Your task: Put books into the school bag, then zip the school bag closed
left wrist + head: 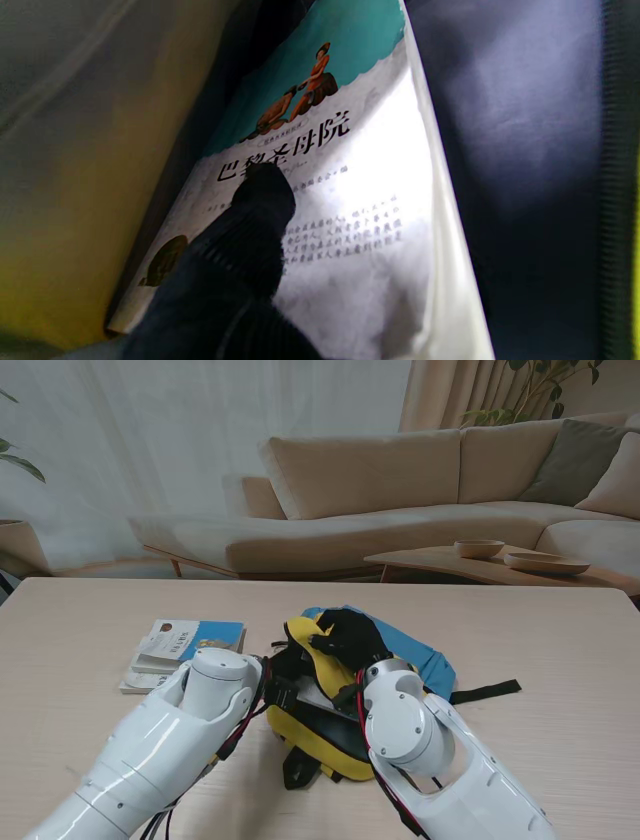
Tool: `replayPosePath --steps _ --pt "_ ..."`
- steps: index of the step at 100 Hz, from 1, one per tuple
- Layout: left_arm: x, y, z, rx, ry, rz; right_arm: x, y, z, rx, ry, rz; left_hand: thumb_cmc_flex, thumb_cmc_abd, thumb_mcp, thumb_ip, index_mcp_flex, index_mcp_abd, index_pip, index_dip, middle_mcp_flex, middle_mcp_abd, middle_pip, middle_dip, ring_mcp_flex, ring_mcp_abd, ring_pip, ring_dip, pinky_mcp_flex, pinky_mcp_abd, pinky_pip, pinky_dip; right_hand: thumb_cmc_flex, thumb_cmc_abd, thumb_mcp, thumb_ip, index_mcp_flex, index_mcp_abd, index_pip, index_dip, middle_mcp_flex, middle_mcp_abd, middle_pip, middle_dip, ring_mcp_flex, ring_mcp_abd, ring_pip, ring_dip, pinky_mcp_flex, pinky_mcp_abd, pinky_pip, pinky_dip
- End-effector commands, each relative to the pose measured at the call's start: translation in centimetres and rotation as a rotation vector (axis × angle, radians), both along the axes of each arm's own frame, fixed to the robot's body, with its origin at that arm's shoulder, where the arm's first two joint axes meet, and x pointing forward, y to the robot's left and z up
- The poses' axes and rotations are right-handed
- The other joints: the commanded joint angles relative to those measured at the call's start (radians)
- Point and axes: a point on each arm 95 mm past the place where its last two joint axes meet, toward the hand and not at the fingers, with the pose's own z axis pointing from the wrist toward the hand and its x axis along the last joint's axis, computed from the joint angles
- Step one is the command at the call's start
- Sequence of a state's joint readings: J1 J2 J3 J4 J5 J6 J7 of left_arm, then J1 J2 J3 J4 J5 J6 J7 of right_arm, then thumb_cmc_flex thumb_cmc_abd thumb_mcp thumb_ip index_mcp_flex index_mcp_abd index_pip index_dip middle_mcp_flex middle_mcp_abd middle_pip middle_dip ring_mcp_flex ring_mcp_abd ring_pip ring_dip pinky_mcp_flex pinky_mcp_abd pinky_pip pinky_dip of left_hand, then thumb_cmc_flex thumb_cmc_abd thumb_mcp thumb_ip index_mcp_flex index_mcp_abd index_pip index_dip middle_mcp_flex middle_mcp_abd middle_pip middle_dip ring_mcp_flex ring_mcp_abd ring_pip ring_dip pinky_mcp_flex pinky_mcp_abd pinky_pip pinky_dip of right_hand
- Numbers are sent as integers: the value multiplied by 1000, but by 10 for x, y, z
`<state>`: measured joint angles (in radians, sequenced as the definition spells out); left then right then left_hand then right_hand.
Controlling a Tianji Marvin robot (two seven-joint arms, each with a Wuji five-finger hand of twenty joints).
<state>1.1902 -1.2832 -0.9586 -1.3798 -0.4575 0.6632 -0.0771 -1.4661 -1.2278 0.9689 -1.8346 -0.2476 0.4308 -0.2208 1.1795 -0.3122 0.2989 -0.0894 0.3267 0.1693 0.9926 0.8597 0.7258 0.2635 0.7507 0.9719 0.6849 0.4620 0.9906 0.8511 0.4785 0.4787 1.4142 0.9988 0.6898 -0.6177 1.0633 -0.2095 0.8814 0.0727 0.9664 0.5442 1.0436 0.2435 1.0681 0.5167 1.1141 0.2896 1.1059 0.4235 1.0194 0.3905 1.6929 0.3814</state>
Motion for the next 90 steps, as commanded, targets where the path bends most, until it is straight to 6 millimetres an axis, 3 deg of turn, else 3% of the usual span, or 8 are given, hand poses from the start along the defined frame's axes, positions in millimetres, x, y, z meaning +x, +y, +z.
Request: replayPosePath --steps 1,46,59,66,72,77,80,90 --pt "2 -16 10 -34 -9 -28 -4 6 2 16 7 24 112 159 124 -2 78 -81 154 104 42 -50 72 12 24 42 39 19 43 -2 91 1 59 29 -3 -15 23 -80 54 24 16 19 28 17 56 50 20 3 22 -20 55 -4" --pt "5 -26 2 56 -36 -32 -2 6 0 23 33 36 111 147 118 -4 51 -72 140 71 32 -60 55 5 12 41 20 13 30 -8 83 -21 62 31 -7 -15 22 -81 53 27 14 18 26 18 53 49 18 3 22 -20 54 -3" --pt "4 -25 2 55 -30 -50 -2 6 0 21 32 36 111 78 42 2 -45 -66 126 -22 -11 -48 -50 39 -61 39 -16 10 -37 -33 47 -33 62 31 -7 -14 22 -81 53 28 14 18 26 18 52 51 18 3 21 -19 53 -3" --pt "3 -24 2 56 -31 -80 -2 6 0 21 31 36 102 50 -43 28 -114 -57 100 -79 -72 -50 -131 79 -127 26 -44 18 -88 -55 18 -22 61 31 -6 -14 23 -81 53 28 16 19 26 19 53 52 18 3 21 -19 53 -3" --pt "2 -23 3 61 -35 -97 -2 6 0 20 30 36 9 19 26 27 -149 -46 39 -104 -148 -46 -143 59 -186 16 -79 17 -132 -71 -12 -16 61 30 -6 -14 23 -81 53 28 16 18 26 19 53 52 18 3 21 -19 53 -3" --pt "1 -23 3 63 -33 -105 -2 6 0 22 30 35 -155 24 164 28 -175 -20 -48 -138 -273 -45 -77 -72 -250 2 -146 -15 -201 -72 -64 -32 61 29 -6 -14 23 -80 53 28 16 18 26 19 53 52 18 3 20 -19 52 -3" --pt "1 -23 3 64 -32 -107 -2 5 0 22 30 34 -229 33 218 42 -192 -18 -92 -145 -326 -47 -59 -194 -290 -8 -197 -49 -251 -70 -99 -59 61 30 -5 -14 23 -80 52 28 16 18 26 19 53 52 18 3 20 -19 52 -3" --pt "-1 -21 5 77 -38 -113 -2 5 0 20 28 35 -314 12 238 47 -193 -8 -308 -298 -430 -50 -158 -305 -396 -53 -373 -165 -399 -75 -243 -212 61 29 -5 -14 23 -80 53 28 16 18 26 19 54 52 19 3 21 -18 52 -3"
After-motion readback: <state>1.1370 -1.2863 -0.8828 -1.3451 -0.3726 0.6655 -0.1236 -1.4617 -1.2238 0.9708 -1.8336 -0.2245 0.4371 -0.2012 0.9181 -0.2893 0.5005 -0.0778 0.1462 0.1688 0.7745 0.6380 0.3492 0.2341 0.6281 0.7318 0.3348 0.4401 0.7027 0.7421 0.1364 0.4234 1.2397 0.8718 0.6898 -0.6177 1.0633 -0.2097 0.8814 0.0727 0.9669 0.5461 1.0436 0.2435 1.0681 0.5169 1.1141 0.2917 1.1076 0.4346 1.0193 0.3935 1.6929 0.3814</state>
